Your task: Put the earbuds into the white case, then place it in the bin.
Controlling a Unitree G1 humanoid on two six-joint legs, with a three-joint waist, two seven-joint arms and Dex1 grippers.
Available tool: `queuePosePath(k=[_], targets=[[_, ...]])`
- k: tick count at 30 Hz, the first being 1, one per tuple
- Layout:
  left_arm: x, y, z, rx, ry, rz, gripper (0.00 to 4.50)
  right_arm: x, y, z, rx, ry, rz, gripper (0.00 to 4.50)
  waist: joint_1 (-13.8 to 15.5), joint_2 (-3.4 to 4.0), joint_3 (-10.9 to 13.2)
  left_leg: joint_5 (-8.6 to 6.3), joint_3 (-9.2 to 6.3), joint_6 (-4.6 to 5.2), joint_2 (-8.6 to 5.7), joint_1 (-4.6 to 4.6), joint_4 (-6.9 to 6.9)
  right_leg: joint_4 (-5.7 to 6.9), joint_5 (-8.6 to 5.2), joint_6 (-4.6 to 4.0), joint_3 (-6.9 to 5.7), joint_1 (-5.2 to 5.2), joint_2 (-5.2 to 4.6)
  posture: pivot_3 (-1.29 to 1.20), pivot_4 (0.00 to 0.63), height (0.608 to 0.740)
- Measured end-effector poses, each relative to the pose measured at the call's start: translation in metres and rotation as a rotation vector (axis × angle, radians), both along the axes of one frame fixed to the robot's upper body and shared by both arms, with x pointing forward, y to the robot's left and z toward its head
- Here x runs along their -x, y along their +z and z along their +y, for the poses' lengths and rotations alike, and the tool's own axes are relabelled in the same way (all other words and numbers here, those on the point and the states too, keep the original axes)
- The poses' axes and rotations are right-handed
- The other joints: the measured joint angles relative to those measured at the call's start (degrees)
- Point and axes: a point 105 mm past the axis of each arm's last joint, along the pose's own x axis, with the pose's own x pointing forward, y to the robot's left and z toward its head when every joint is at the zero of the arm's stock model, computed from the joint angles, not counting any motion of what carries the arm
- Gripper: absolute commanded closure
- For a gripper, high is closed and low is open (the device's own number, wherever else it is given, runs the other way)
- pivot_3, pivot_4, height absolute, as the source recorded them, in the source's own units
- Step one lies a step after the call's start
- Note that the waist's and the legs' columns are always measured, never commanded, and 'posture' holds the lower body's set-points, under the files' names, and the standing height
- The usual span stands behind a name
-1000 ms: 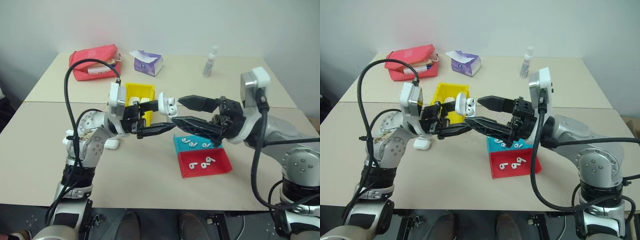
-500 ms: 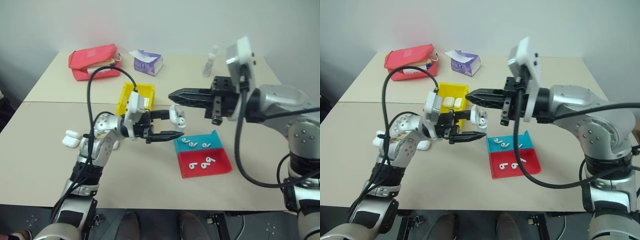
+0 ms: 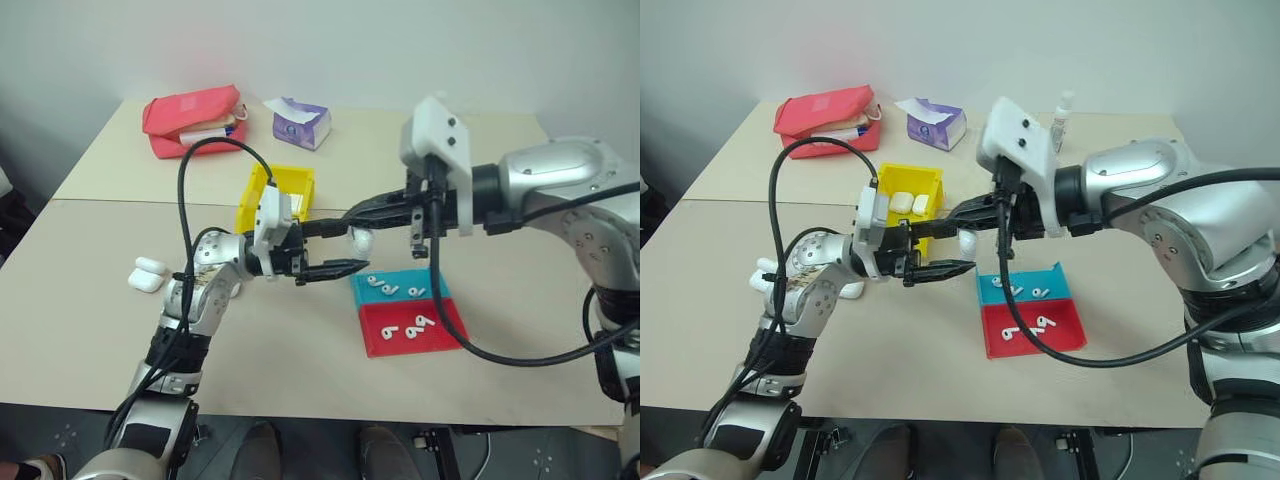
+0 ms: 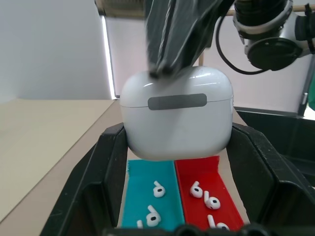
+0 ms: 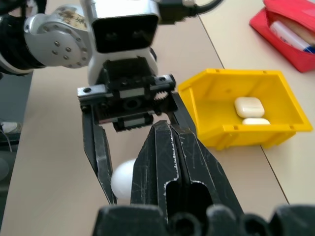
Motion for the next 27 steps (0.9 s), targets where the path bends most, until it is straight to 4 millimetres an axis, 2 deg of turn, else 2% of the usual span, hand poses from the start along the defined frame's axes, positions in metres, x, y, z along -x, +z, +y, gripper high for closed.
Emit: queuePosePath(k=[2,5,9,11,13,14,17,21,25,26,27], targets=[[0.0,0.002,0.0,0.011,0.022,-0.009,1.75,-0.002,0.003,-0.006,-0.025,-0.023,-0.01,4.47,0.0,0.0,0.0,0.0,0.0,0.0,0.0,0.0,-0.01,-0.02,0.0,0.0,0.0,0.01,0.0,0.0,0.15,0.74],[-0.005,0.013,0.01,0.079,0.128,-0.039,1.75,-0.009,0.009,-0.013,-0.166,-0.068,-0.01,4.47,-0.1,0.0,0.0,0.0,0.0,0.0,0.0,0.0,0.01,0.01,0.0,0.0,0.01,0.02,-0.01,0.0,0.15,0.74],[-0.028,0.028,0.018,0.162,0.425,-0.095,1.75,-0.014,0.025,-0.032,-0.357,-0.151,-0.08,4.47,0.6,0.0,0.0,0.0,-0.05,0.01,-0.01,0.04,0.04,-0.04,0.01,0.0,-0.05,0.16,-0.01,0.0,0.15,0.74],[-0.046,0.026,0.03,0.168,0.605,-0.087,1.75,-0.013,0.016,-0.041,-0.376,-0.195,-0.089,4.47,1.1,-0.01,0.0,0.0,-0.06,0.01,-0.01,0.06,0.06,-0.06,0.01,0.0,-0.06,0.19,-0.02,0.0,0.15,0.74],[-0.064,0.024,0.043,0.174,0.769,-0.066,1.75,-0.015,-0.004,-0.046,-0.344,-0.254,-0.079,4.47,1.2,-0.01,0.0,0.0,-0.05,0.01,-0.02,0.06,0.06,-0.01,0.01,0.0,-0.05,0.18,-0.02,0.0,0.15,0.74],[-0.076,0.022,0.051,0.18,0.874,-0.047,1.75,-0.016,-0.018,-0.045,-0.305,-0.285,-0.073,4.47,1.2,-0.01,0.0,0.0,-0.07,0.0,-0.02,0.06,0.07,-0.01,0.01,0.0,-0.05,0.16,-0.01,0.0,0.15,0.74],[-0.096,0.017,0.063,0.159,1.056,-0.016,1.75,-0.015,-0.04,-0.039,-0.253,-0.321,-0.064,4.47,0.9,-0.01,0.0,0.01,-0.05,-0.01,-0.04,0.05,0.06,0.01,0.01,0.0,-0.02,0.13,-0.01,0.0,0.15,0.74],[-0.115,-0.002,0.07,0.07,1.199,0.028,1.75,-0.012,-0.042,-0.031,-0.245,-0.332,-0.098,4.47,0.9,-0.01,0.0,0.01,-0.06,-0.01,-0.04,0.06,0.03,0.0,0.01,0.0,-0.04,0.13,0.0,0.0,0.15,0.74],[-0.12,-0.024,0.066,-0.014,1.198,0.059,1.75,-0.012,-0.04,-0.03,-0.245,-0.349,-0.124,4.47,1.0,-0.01,0.0,0.03,-0.05,-0.05,-0.04,0.04,0.03,-0.02,0.01,0.0,-0.05,0.13,-0.01,0.0,0.15,0.74],[-0.121,-0.027,0.066,-0.029,1.203,0.064,0.99,-0.012,-0.04,-0.03,-0.245,-0.353,-0.128,4.5,1.0,-0.01,0.0,0.03,-0.06,-0.05,-0.04,0.04,0.03,-0.01,0.01,0.0,-0.06,0.13,-0.01,0.0,0.15,0.74],[-0.121,-0.029,0.067,-0.037,1.207,0.066,0.78,-0.012,-0.04,-0.031,-0.245,-0.356,-0.129,4.5,1.0,-0.01,0.0,0.03,-0.06,-0.05,-0.04,0.04,0.03,-0.01,0.01,0.0,-0.06,0.13,-0.01,0.0,0.15,0.74]])
